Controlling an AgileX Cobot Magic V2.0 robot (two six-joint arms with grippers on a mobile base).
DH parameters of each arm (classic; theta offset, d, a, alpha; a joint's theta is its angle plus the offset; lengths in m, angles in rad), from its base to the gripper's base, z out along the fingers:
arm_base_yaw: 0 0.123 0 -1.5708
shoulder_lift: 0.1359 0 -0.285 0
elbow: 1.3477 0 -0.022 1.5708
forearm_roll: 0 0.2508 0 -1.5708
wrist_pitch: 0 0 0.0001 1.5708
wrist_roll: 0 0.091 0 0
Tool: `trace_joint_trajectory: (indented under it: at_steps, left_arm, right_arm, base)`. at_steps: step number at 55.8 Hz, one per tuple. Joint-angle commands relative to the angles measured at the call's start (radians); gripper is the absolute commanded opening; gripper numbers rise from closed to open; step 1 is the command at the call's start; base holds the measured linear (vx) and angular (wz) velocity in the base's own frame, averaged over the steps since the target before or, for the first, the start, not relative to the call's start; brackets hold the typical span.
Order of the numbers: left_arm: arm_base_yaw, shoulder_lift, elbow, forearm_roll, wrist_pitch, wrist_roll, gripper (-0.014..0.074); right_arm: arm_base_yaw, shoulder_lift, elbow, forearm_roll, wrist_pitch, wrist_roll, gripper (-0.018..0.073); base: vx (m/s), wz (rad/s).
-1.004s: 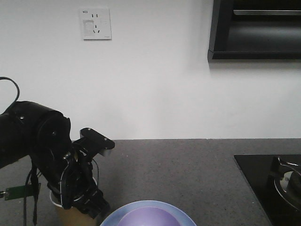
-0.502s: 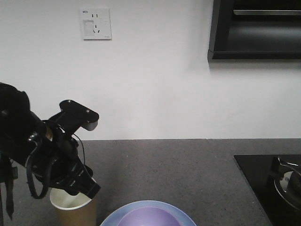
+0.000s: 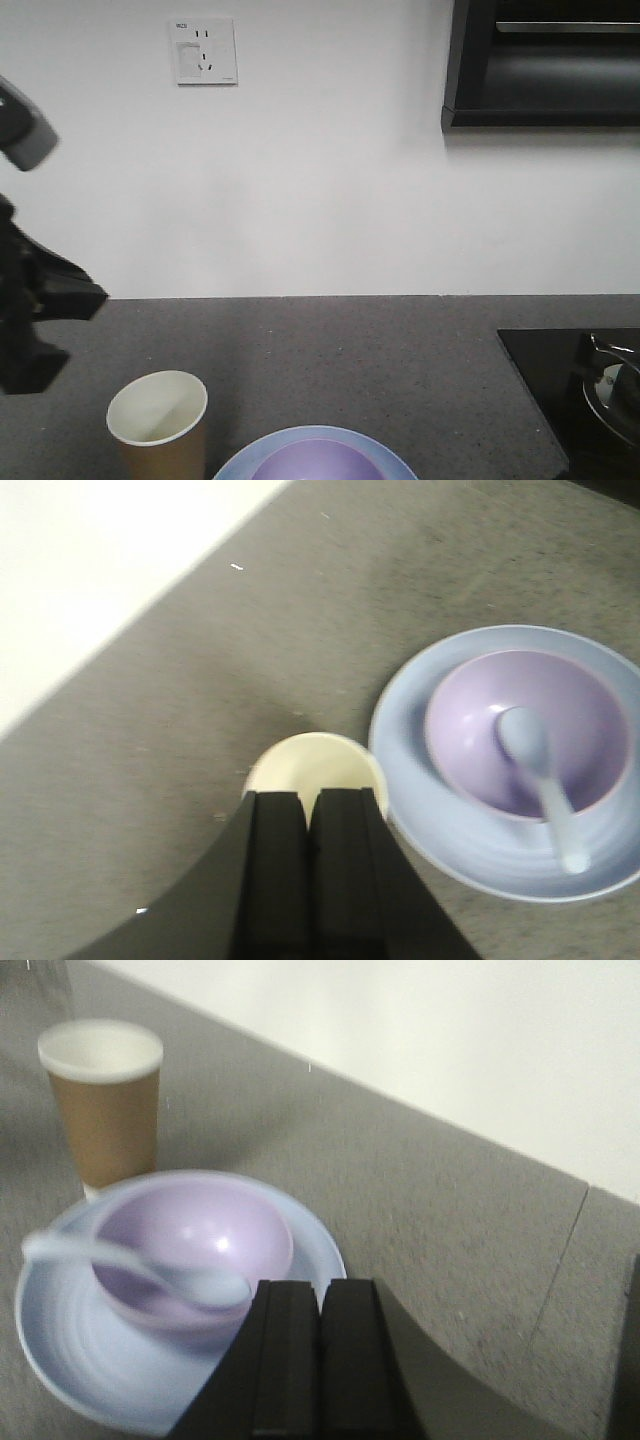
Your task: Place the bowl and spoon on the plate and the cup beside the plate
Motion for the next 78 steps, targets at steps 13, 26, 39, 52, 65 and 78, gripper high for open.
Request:
trace_joint_trajectory:
  at_steps: [13, 26, 39, 52, 65, 78]
  left_arm:
    - [-0.009, -0.415, 0.502, 0.108, -0.325, -0.091, -0.0008]
    - [-0.009, -0.764, 1.017, -0.031, -0.612, -0.303, -0.0008]
    - [-0.009, -0.913, 1.129, -0.08, -0.727, -0.301, -0.0006]
    - [-0.009, -0.925, 1.129, -0.08, -0.722, -0.301, -0.0006]
    - [-0.009, -0.925, 1.129, -0.079, -0.723, -0.301, -0.0006]
    - [0.003, -0.934, 1.179, -0.034, -0.771, -0.271, -0.0006]
  right_arm:
    - [0.003, -0.037, -0.061, 0.045, -0.078, 0.034, -0.0009]
    - [0.003, -0.122, 0.079, 0.032, -0.233, -0.025, -0.0009]
    - [0.003, -0.13, 0.16, 0.033, -0.332, -0.029, -0.0009]
    - [0.003, -0.13, 0.16, 0.033, -0.316, -0.029, -0.0009]
    - [0.003, -0.13, 0.16, 0.033, -0.316, -0.029, -0.0009]
    - [0.003, -0.13, 0.16, 0.033, -0.316, -0.029, -0.0009]
  base:
    - [0.0, 0.0]
    - [0.0, 0.0]
    - [0.0, 0.0]
    - [0.0, 0.0]
    - [0.0, 0.0]
    - [0.0, 0.0]
